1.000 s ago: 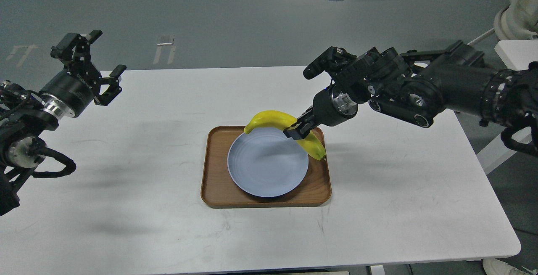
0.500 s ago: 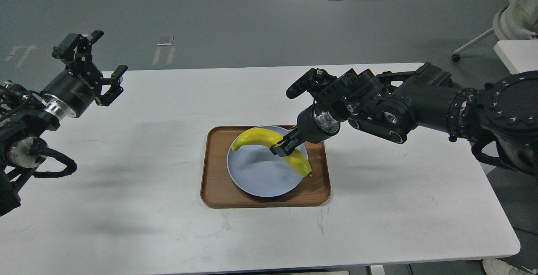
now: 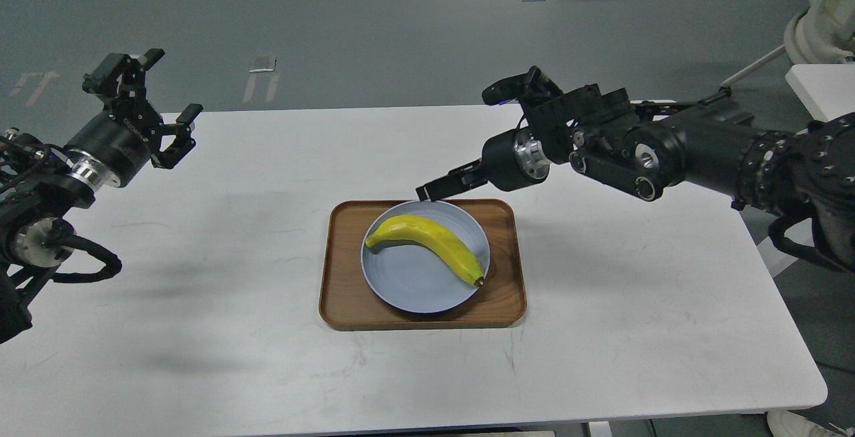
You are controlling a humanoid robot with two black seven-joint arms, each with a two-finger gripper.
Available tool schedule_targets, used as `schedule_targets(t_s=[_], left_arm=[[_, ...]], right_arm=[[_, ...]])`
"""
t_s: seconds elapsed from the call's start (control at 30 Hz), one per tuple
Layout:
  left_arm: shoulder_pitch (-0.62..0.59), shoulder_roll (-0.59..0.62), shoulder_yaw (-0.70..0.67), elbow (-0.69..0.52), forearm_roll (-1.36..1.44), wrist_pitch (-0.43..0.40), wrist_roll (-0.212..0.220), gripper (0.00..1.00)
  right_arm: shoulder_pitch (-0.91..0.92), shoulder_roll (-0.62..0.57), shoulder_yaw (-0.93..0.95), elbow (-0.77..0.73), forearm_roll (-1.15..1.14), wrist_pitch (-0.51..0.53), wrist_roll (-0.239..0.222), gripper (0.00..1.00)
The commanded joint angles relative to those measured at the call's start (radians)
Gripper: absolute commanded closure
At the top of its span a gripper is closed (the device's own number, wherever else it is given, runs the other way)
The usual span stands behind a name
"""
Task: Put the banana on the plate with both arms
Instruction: 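Open the right gripper and retract it away from the plate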
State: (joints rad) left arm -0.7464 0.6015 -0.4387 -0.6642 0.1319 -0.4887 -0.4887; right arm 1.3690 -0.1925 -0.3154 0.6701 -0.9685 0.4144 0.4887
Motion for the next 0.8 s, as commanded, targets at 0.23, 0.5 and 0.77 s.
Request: schedule_targets(t_s=[0.23,0.5,0.77], left_arm=[[0.004,-0.031,0.000,0.005,0.000,0.000,0.000,0.02],[0.007,-0.081,0.000,0.026,-0.005,0.000,0.000,0.02],[0.009,-0.153,0.000,0.081,-0.005,0.000,0.000,0.02]], right_arm=[[-0.266,-0.208,0.361,-0.001,0.536,0.000,0.000,0.00],[-0.522,-0.194,0.682,-0.010,0.651,-0.002,0.000,0.00],[-0.610,-0.143,0.766,-0.066,0.652,-0.002,0.000,0.00]])
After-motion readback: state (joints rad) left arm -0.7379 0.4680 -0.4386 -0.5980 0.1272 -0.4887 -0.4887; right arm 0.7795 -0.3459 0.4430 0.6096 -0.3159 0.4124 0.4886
